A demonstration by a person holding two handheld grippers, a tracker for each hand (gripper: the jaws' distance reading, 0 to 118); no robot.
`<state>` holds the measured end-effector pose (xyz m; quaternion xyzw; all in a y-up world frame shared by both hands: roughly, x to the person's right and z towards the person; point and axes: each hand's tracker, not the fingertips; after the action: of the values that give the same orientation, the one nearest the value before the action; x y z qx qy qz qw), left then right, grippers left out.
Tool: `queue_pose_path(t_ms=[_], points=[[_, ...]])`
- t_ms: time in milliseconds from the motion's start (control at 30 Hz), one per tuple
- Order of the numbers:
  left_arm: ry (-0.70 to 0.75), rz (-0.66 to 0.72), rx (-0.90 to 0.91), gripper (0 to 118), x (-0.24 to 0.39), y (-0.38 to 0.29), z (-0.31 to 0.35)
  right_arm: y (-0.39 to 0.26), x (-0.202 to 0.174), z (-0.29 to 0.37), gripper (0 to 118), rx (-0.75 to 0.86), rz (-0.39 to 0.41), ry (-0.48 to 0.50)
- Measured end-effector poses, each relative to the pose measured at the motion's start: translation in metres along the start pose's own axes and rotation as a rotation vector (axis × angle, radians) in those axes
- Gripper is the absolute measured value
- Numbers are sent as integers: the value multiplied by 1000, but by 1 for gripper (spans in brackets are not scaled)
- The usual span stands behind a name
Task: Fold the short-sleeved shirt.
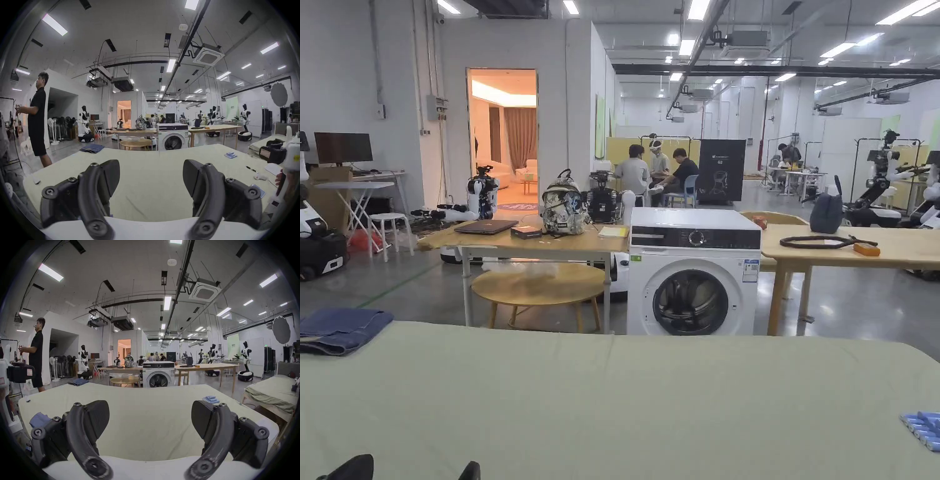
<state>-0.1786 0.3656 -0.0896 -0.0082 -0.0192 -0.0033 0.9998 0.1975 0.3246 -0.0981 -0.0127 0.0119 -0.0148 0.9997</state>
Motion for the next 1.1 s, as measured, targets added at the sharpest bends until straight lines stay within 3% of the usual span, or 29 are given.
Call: queue_pose_path(t_ms=[333, 467, 567, 700, 900, 1100], points=[[16, -2, 30, 83, 3, 3, 5, -1, -15, -2, 104, -37, 114, -12], [17, 17, 32, 88, 1, 5, 5, 2, -15, -7, 104, -68, 77, -17], [24, 20, 27, 88, 1, 3, 4, 5, -11, -11, 104, -98, 15, 15], [0, 60, 3, 88, -1, 4, 1, 6, -7, -18, 104, -130, -69, -39], [-19, 71, 0, 88, 0, 7, 0, 11, -3, -22, 104, -192, -163, -25], [-26, 79, -10, 88, 0, 7, -1, 14, 1, -27, 104, -229, -186, -70]])
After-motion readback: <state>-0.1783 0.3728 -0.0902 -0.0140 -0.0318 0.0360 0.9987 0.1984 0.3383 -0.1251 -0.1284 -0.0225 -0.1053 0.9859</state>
